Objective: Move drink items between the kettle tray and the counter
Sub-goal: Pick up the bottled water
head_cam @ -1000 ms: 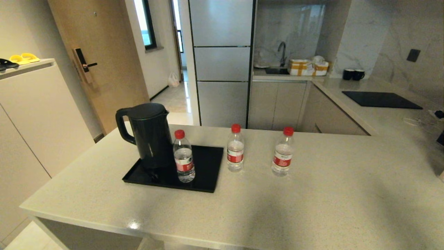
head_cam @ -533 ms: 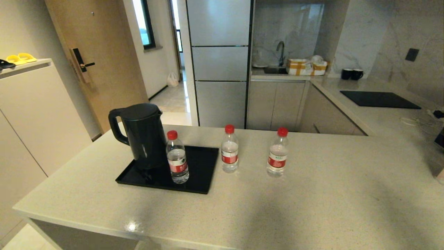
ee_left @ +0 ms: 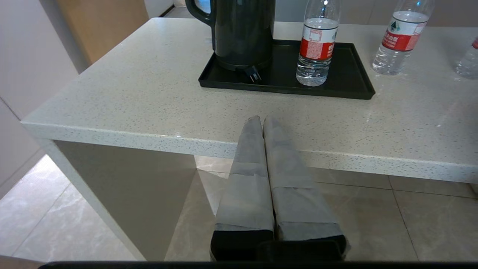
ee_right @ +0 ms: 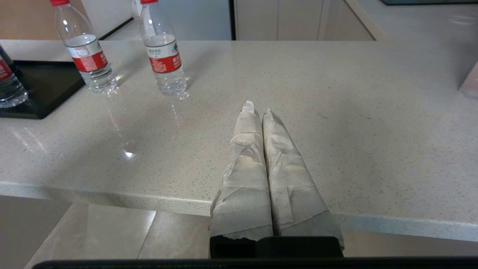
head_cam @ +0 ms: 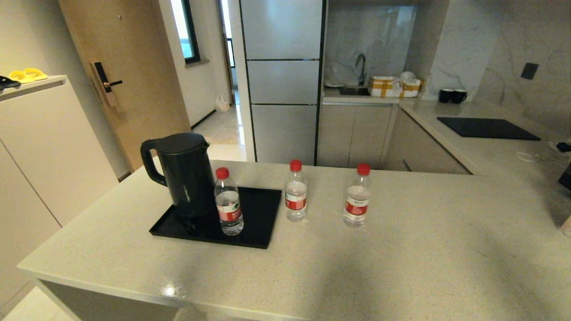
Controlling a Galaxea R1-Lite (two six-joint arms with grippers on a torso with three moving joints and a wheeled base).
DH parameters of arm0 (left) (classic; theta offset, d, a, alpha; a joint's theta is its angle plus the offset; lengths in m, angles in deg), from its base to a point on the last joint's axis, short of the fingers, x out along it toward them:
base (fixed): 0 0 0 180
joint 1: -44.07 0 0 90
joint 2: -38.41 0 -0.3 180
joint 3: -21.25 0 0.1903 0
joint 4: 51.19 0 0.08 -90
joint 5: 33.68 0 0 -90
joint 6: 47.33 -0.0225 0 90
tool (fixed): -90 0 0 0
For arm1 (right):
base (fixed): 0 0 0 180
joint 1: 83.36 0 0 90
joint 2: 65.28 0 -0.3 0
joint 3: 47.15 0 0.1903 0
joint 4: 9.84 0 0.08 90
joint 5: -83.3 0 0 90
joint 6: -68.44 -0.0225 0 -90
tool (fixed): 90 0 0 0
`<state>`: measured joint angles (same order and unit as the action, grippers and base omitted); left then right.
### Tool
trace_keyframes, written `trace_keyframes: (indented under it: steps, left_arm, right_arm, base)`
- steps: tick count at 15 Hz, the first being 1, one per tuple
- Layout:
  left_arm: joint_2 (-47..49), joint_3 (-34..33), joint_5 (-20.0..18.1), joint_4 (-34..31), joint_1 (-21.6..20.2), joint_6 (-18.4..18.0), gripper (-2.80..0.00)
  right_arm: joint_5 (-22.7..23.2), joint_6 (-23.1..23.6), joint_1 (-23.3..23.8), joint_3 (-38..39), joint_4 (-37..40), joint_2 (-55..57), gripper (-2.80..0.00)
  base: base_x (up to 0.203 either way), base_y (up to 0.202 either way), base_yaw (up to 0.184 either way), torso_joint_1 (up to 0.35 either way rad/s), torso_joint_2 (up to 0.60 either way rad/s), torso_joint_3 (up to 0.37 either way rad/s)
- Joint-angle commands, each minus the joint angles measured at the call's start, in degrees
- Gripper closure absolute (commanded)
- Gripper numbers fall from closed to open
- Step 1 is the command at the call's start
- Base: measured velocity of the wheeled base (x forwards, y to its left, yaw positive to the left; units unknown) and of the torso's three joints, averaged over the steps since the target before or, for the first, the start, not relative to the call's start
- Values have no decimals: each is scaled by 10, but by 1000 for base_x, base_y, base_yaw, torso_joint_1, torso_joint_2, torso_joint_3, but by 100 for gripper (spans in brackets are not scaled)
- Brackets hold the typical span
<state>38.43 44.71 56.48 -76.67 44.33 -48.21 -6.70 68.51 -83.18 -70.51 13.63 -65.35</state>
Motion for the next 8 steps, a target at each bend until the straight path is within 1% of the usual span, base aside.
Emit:
trace_keyframes:
  steps: [1, 8]
  left_arm:
    - [0, 0, 0, 0, 0, 0, 0]
    - [0, 0, 0, 0, 0, 0, 0]
  right_arm:
    - [0, 0, 0, 0, 0, 1, 0]
    - [0, 0, 0, 0, 0, 1, 0]
  base:
    - [0, 0, 0, 0, 0, 0]
    - [0, 0, 0, 0, 0, 0]
